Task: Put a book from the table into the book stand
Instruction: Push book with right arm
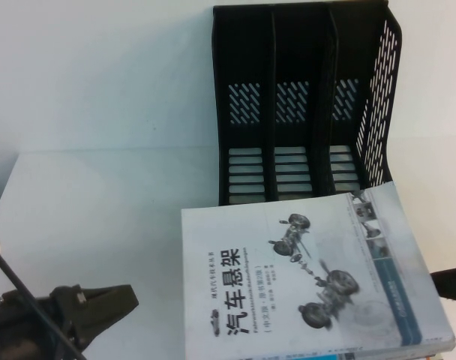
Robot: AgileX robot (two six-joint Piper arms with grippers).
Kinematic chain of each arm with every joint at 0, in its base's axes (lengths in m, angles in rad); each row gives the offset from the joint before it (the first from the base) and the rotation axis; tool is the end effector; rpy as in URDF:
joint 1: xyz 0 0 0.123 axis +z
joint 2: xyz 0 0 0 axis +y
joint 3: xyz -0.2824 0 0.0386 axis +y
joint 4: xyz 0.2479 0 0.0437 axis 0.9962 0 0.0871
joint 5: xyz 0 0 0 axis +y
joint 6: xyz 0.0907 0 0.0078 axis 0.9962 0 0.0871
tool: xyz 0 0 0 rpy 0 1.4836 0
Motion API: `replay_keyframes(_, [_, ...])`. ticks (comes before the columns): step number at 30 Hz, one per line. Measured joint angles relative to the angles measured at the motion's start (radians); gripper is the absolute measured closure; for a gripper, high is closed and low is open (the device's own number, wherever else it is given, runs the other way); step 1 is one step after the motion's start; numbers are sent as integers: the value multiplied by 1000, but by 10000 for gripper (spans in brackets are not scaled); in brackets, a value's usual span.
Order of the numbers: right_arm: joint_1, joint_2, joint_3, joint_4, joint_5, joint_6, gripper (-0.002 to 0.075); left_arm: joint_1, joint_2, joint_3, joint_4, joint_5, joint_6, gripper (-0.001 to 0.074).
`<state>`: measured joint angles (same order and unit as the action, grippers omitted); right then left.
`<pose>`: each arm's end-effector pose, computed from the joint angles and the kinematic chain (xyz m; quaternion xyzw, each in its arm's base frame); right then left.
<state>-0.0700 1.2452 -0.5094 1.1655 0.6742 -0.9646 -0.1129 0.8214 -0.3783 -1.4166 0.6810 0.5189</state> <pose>0.2056 0.0380 0.2081 -0.0120 0.9132 0.2915 0.2846 0.1344 -0.0723 0.2564 -0.1331 0.8142 -0.4771 0.3028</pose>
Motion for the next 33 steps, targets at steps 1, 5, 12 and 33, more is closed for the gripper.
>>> replay_keyframes(1, [20, 4, 0, 17, -8, -9, 728, 0, 9, 0, -21, -4, 3, 720])
replay_keyframes(5, [101, 8, 0, 47, -65, -22, 728, 0, 41, 0, -78, -25, 7, 612])
replay_keyframes(12, [157, 8, -3, 68, -134, -26, 728, 0, 92, 0, -109, -31, 34, 315])
replay_keyframes(33, [156, 86, -90, 51, -85, -8, 728, 0, 158, 0, -241, -73, 153, 258])
